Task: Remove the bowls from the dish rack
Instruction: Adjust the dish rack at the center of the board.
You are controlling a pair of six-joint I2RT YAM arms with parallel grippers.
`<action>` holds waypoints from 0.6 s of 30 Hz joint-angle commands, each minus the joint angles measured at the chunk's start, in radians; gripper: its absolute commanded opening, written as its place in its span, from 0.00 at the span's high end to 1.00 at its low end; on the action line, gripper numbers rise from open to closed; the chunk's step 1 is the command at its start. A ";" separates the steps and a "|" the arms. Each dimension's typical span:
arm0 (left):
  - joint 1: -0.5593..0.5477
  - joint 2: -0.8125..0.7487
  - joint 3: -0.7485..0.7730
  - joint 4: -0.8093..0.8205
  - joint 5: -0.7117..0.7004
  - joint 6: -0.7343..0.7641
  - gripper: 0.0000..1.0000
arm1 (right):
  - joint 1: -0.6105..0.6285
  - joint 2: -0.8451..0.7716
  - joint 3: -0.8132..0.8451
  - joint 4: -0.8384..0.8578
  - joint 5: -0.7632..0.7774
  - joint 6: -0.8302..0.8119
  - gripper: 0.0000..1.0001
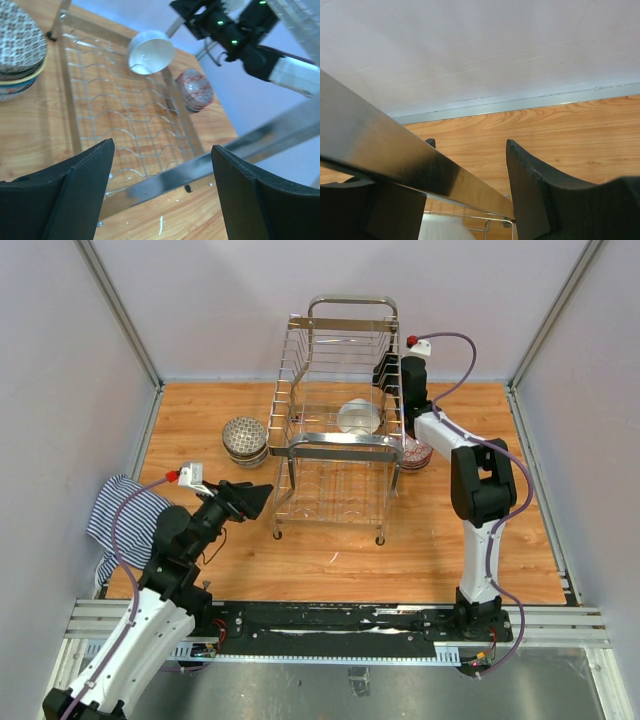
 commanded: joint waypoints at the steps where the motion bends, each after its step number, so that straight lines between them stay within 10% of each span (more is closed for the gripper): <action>1: -0.008 -0.061 -0.006 0.082 0.115 0.043 0.17 | -0.030 0.017 0.034 -0.036 0.103 0.027 0.41; 18: -0.007 -0.008 0.050 0.024 0.283 0.169 0.15 | -0.028 0.015 0.049 -0.068 0.096 0.052 0.39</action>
